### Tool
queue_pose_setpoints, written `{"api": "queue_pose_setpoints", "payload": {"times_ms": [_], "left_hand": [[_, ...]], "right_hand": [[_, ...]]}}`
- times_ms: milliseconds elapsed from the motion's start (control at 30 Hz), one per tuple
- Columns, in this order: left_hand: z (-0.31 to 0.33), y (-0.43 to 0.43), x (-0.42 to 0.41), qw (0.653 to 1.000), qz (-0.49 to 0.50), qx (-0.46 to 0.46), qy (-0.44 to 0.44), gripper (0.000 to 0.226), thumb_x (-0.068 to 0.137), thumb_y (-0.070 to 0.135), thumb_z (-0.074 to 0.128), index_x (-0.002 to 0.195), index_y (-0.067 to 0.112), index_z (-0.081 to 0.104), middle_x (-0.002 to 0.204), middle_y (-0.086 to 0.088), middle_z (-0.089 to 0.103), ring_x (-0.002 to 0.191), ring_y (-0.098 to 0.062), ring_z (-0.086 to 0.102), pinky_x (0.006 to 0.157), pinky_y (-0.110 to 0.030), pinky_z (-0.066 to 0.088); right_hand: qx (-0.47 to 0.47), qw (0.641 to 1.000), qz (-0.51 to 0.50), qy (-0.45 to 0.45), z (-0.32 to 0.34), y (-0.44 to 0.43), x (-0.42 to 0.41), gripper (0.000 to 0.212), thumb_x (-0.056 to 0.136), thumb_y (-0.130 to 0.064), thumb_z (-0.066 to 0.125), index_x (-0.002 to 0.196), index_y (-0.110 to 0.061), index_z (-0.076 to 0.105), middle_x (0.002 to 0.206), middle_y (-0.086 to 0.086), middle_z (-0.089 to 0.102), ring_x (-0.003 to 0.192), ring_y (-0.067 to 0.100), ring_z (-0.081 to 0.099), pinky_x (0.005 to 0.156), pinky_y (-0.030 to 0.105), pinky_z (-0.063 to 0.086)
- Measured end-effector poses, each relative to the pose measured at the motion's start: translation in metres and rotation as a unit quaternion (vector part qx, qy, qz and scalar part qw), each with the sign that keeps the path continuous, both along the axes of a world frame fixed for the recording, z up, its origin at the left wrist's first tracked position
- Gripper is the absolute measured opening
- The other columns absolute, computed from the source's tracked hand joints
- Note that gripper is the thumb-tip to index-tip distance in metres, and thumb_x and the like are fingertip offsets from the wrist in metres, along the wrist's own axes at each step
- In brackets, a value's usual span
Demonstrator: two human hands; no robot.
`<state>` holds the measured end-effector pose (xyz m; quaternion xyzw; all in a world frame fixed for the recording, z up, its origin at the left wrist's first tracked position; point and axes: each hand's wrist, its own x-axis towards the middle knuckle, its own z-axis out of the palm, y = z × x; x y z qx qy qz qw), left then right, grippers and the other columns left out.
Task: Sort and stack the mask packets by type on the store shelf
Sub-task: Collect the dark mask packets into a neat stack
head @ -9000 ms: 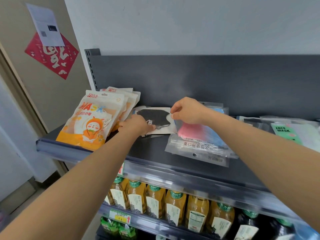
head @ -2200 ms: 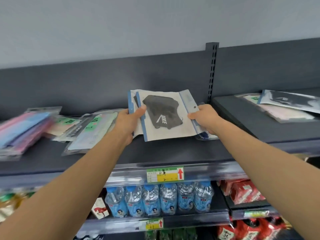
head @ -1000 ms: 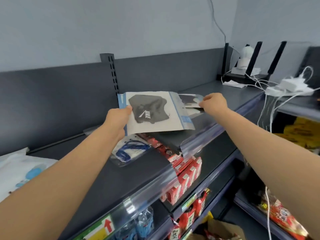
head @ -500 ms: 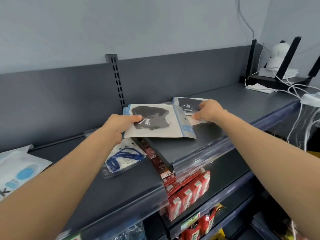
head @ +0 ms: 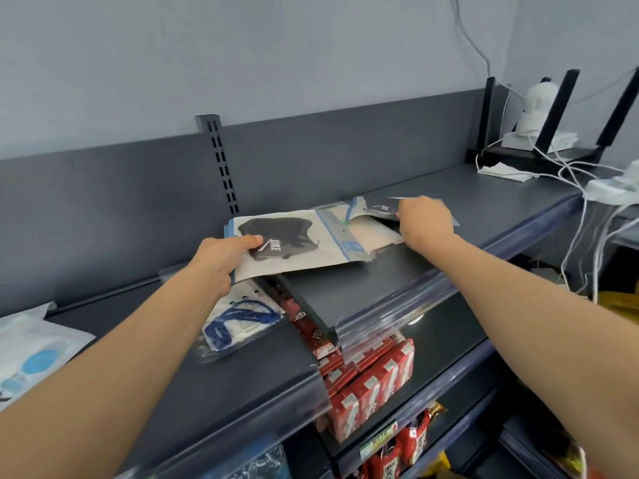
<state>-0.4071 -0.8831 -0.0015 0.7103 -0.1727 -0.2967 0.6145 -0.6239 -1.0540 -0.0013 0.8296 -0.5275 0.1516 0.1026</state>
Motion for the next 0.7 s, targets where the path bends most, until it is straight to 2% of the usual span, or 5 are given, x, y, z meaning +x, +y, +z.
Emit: {"api": "queue_pose_setpoints", "payload": {"times_ms": [233, 400, 567, 633, 700], "left_hand": [[0.002, 0.008, 0.007, 0.999, -0.031, -0.005, 0.023, 0.043, 0.08, 0.015, 0.074, 0.117, -0.002, 0.058, 0.107, -0.016, 0.069, 0.079, -0.027, 0.066, 0.075, -0.041, 0.058], [0.003, 0.008, 0.009, 0.998, -0.05, -0.014, 0.039, 0.034, 0.089, 0.026, 0.064, 0.115, 0.005, 0.056, 0.086, -0.007, 0.064, 0.065, -0.02, 0.061, 0.048, -0.03, 0.055], [0.003, 0.009, 0.014, 0.993, -0.078, -0.023, 0.087, 0.047, 0.087, 0.052, 0.059, 0.113, 0.013, 0.053, 0.099, -0.008, 0.063, 0.081, -0.025, 0.066, 0.07, -0.042, 0.058], [0.002, 0.01, 0.014, 0.991, -0.104, -0.018, 0.08, 0.055, 0.08, 0.045, 0.071, 0.118, 0.008, 0.056, 0.107, -0.009, 0.065, 0.088, -0.027, 0.067, 0.075, -0.042, 0.058], [-0.001, 0.009, 0.013, 0.99, -0.121, -0.019, 0.066, 0.048, 0.078, 0.024, 0.077, 0.118, 0.003, 0.059, 0.098, -0.008, 0.066, 0.078, -0.023, 0.066, 0.066, -0.037, 0.057]], "right_hand": [[-0.098, 0.991, 0.034, -0.085, 0.025, 0.029, 0.022, 0.017, 0.09, 0.005, 0.044, 0.103, -0.001, 0.053, 0.107, 0.016, 0.06, 0.101, 0.034, 0.055, 0.064, 0.034, 0.033], [-0.104, 0.983, 0.15, -0.026, 0.017, 0.063, 0.048, 0.012, 0.096, -0.01, 0.044, 0.097, -0.006, 0.055, 0.1, 0.011, 0.061, 0.093, 0.032, 0.057, 0.062, 0.033, 0.036], [-0.016, 0.973, 0.232, -0.001, 0.005, 0.081, 0.05, 0.023, 0.1, -0.018, 0.041, 0.105, -0.01, 0.061, 0.109, 0.007, 0.063, 0.103, 0.029, 0.055, 0.082, 0.04, 0.047], [0.007, 0.968, 0.251, -0.016, 0.002, 0.084, 0.05, 0.023, 0.099, -0.015, 0.043, 0.1, -0.007, 0.064, 0.105, 0.008, 0.065, 0.102, 0.029, 0.054, 0.084, 0.041, 0.046], [0.029, 0.964, 0.264, -0.019, -0.001, 0.088, 0.05, 0.022, 0.097, -0.014, 0.046, 0.095, -0.005, 0.066, 0.1, 0.009, 0.067, 0.098, 0.03, 0.055, 0.084, 0.043, 0.045]]}}
